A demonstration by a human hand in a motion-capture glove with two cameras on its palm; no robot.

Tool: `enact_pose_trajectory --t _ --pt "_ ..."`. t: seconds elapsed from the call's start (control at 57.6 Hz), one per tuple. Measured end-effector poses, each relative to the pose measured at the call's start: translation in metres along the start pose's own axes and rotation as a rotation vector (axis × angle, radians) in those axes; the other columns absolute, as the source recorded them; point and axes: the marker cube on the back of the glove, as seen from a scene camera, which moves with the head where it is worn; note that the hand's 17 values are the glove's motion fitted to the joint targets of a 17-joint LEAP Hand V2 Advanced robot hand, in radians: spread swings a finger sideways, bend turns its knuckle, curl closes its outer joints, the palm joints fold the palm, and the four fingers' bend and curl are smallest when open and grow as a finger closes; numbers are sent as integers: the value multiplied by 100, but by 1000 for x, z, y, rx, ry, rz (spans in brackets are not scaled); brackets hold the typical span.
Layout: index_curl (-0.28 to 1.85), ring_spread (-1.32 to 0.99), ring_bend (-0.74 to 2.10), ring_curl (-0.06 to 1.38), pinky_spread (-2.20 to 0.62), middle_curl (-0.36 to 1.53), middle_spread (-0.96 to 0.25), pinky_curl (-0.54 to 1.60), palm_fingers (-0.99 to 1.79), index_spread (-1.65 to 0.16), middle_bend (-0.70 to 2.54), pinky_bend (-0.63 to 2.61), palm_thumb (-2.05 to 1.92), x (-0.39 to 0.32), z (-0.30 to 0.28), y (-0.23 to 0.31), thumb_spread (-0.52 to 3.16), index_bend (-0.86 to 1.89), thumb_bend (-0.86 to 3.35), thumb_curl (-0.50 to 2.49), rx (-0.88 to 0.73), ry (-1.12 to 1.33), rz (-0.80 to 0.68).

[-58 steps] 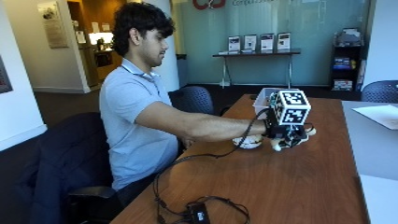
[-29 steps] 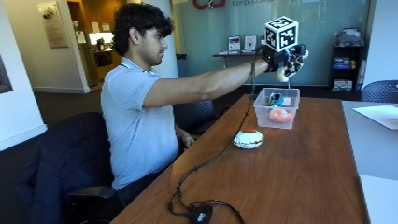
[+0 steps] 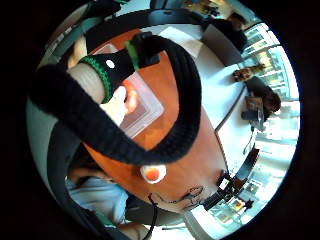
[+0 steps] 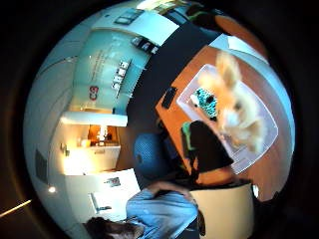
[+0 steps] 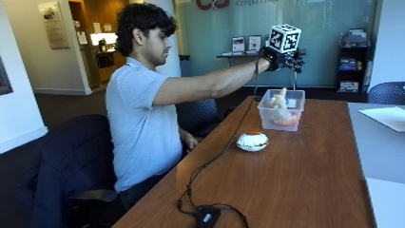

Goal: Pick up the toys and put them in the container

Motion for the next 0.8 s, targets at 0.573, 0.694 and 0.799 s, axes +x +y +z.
enact_pose_trajectory --t 0.573,0.694,0.799 --pt "38 2 13 32 9 23 3 35 -25 -34 10 113 -1 159 86 223 142 15 -2 40 -382 140 241" --pt "35 2 13 29 9 21 3 34 -25 -34 10 112 -1 163 132 248 142 15 -1 38 -402 98 242" --pt "33 2 13 27 9 20 3 35 -25 -34 10 115 1 168 165 256 142 14 0 37 -431 150 243"
